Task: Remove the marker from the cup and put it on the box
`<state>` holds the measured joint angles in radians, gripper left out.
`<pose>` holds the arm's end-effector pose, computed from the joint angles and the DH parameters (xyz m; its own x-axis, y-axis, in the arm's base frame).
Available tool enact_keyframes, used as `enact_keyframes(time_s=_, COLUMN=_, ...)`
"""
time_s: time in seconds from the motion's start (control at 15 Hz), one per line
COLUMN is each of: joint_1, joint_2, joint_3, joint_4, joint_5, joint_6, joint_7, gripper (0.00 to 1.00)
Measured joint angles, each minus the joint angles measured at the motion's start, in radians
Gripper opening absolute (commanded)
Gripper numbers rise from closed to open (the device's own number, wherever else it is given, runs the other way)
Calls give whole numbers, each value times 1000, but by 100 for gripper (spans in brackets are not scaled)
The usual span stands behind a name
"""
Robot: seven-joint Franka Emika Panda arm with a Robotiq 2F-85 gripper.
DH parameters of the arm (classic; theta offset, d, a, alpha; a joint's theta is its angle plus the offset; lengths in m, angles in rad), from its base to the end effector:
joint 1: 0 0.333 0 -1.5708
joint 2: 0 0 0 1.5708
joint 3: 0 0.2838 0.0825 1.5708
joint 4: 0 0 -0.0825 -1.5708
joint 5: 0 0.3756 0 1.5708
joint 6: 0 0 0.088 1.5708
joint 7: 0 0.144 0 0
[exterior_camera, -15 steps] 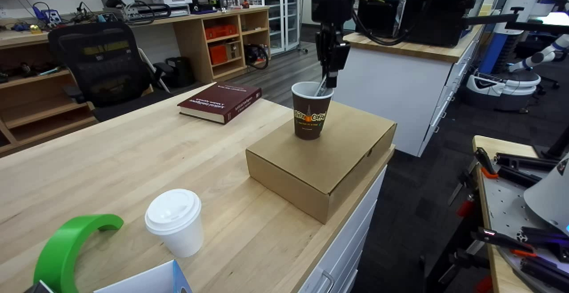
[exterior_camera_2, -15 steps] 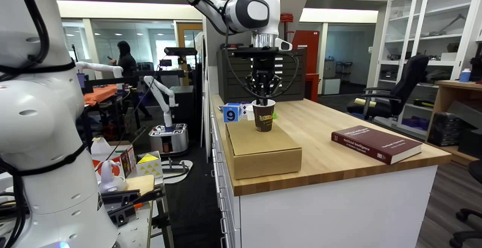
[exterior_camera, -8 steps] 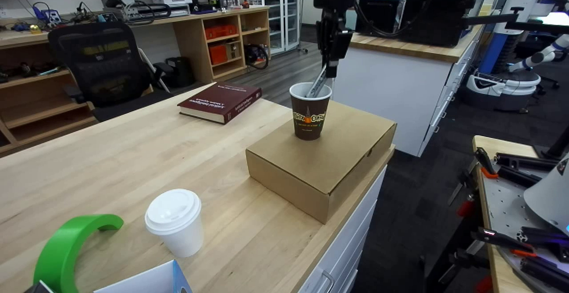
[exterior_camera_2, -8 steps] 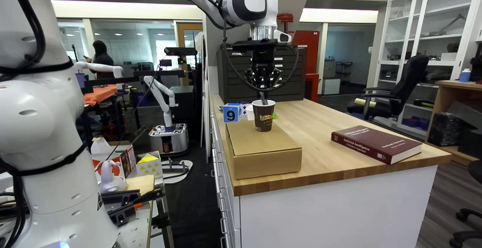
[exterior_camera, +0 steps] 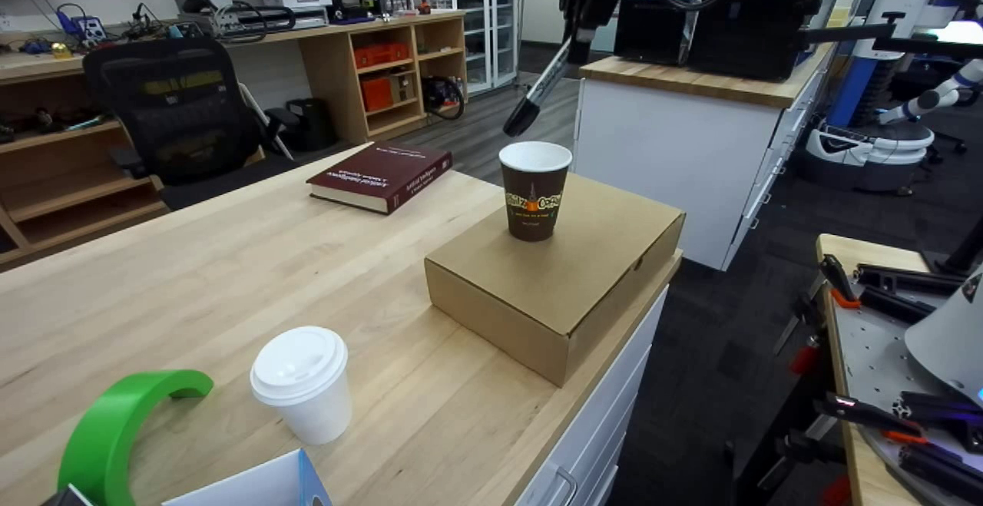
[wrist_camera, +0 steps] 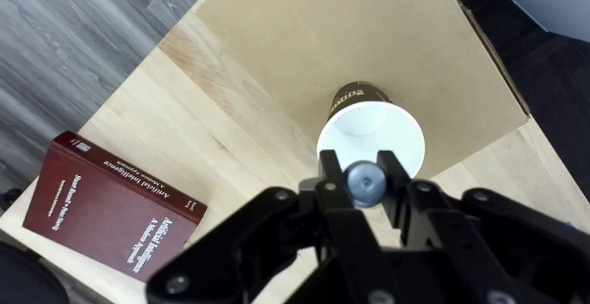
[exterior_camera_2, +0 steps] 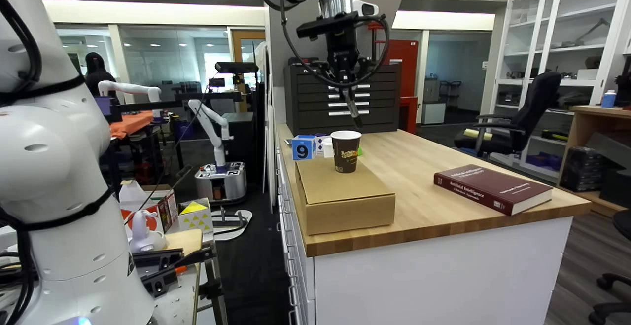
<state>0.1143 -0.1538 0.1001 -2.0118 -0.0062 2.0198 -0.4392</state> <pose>0.5194 0.1140 0.4705 0.7815 0.6089 0.1360 0.6028 -0.7931 0.0874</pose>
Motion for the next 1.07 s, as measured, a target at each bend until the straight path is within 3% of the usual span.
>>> enact_keyframes(time_s=0.47, joint_1=-28, joint_2=-45, joint_3=-51, joint_4=0, joint_5=-30, joint_6=6, joint_7=42, gripper=7)
enact_keyframes(time_s=1.07, joint_1=-66, joint_2=92, joint_3=-69, joint_4=-11, joint_5=-81, joint_6=18, joint_7=142, gripper=7)
